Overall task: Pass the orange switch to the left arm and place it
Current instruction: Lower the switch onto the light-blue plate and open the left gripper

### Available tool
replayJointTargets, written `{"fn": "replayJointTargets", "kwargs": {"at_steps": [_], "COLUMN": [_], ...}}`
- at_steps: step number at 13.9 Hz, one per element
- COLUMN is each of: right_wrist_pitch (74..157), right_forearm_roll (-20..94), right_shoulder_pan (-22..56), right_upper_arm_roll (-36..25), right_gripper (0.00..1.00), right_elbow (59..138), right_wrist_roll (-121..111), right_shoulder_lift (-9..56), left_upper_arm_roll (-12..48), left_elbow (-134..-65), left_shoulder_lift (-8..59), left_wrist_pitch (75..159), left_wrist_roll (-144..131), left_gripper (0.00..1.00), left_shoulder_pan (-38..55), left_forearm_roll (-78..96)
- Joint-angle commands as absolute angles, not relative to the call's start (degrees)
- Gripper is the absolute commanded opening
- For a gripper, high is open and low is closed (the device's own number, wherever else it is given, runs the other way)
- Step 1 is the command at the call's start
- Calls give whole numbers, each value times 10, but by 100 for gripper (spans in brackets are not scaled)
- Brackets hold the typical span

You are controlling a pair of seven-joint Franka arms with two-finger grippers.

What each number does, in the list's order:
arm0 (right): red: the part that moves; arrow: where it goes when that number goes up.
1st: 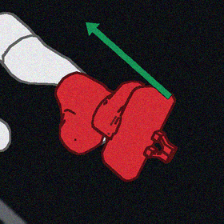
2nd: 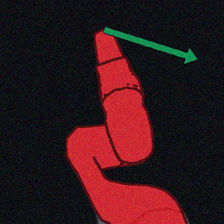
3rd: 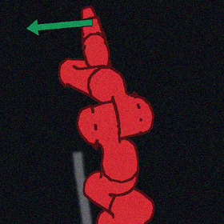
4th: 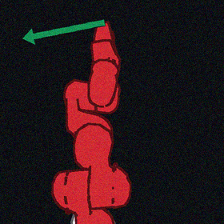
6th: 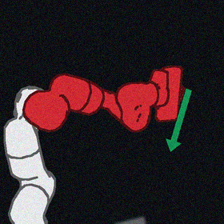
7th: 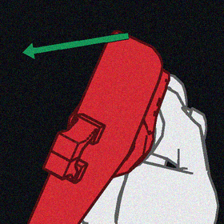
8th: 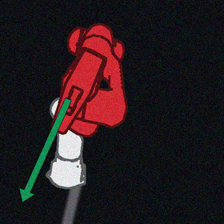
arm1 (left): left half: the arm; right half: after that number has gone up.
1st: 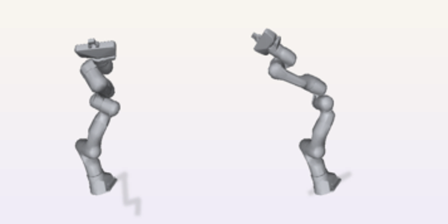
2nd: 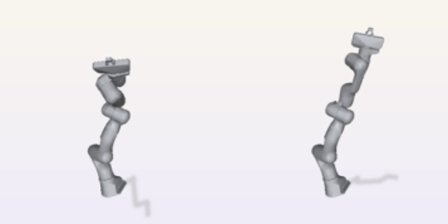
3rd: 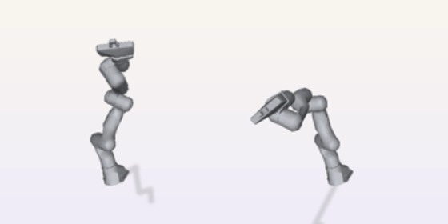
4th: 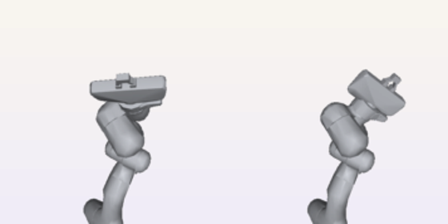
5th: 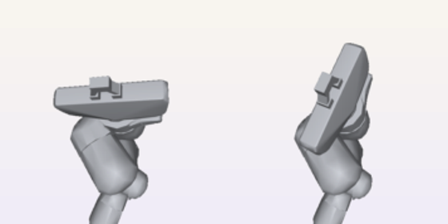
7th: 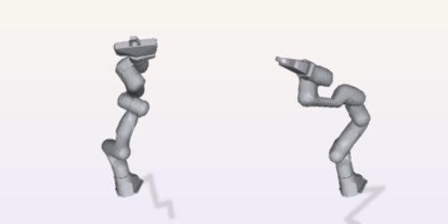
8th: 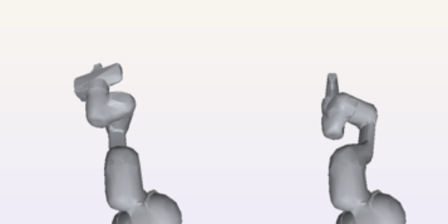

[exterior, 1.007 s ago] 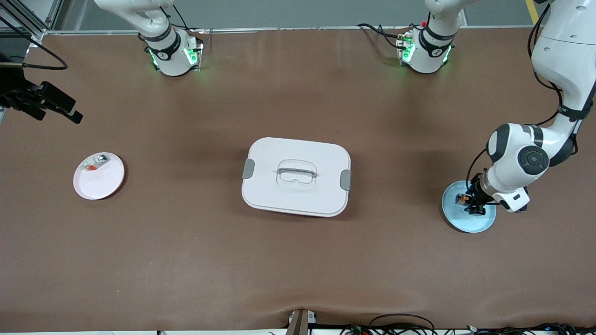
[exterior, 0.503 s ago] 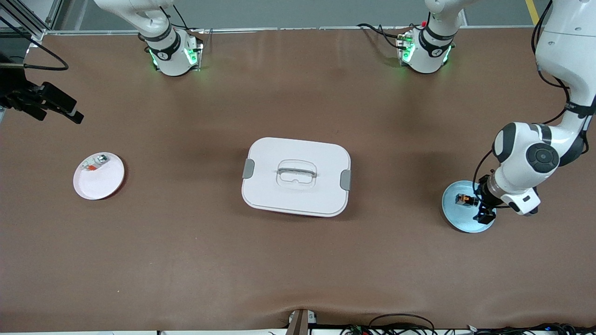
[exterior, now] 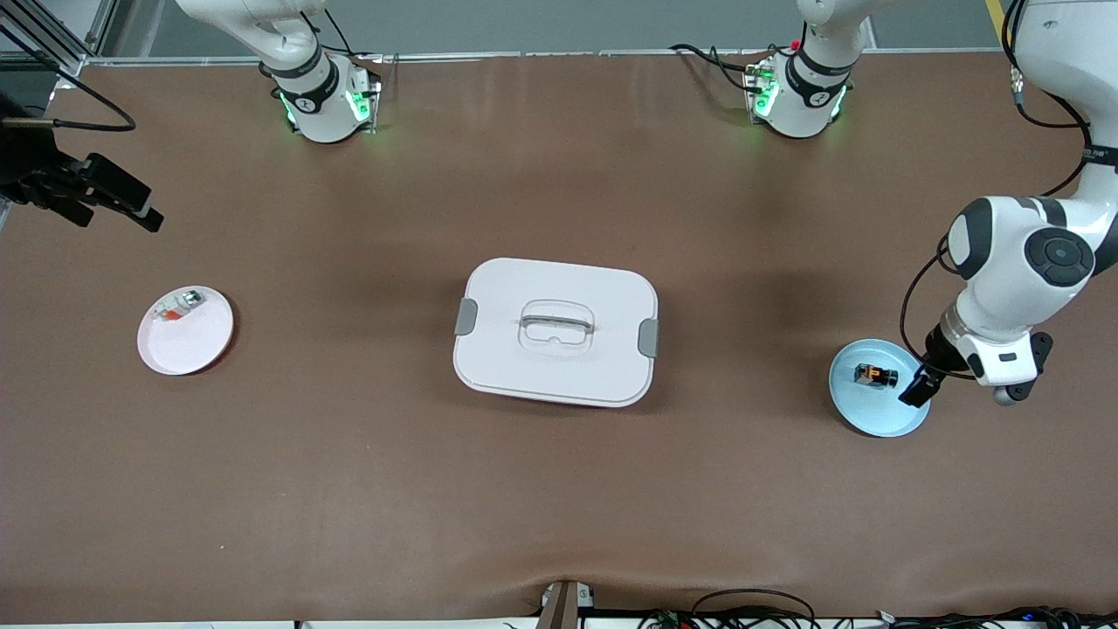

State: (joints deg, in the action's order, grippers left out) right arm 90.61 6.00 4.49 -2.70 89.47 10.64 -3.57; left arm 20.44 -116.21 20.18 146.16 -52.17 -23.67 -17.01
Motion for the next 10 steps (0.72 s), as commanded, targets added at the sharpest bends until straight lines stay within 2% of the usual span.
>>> {"fn": "replayJointTargets", "kwargs": {"at_steps": [1,6,10], "right_wrist_pitch": [905,902,904], "right_forearm_roll": [62,61,61], "right_shoulder_pan": [48,55,64], "right_upper_arm_roll": [-29,-26,-26], "right_gripper": [100,100,100], "right_elbow": [898,902,903], "right_wrist_roll": [109,103,103], "right_shoulder_lift": [-42,-43,-40], "left_upper_arm_roll": [204,206,208], "left_elbow": [-1193,-1208,-1206], "left_shoulder_lift": [157,117,77], "left_wrist_pitch": [1449,1437,1388], "left_wrist_roll": [-374,-180,-34], "left_gripper": [100,100,100], "left_shoulder_pan": [-229,-210,-207], "left_forearm_roll": [-140,-93,-65]}}
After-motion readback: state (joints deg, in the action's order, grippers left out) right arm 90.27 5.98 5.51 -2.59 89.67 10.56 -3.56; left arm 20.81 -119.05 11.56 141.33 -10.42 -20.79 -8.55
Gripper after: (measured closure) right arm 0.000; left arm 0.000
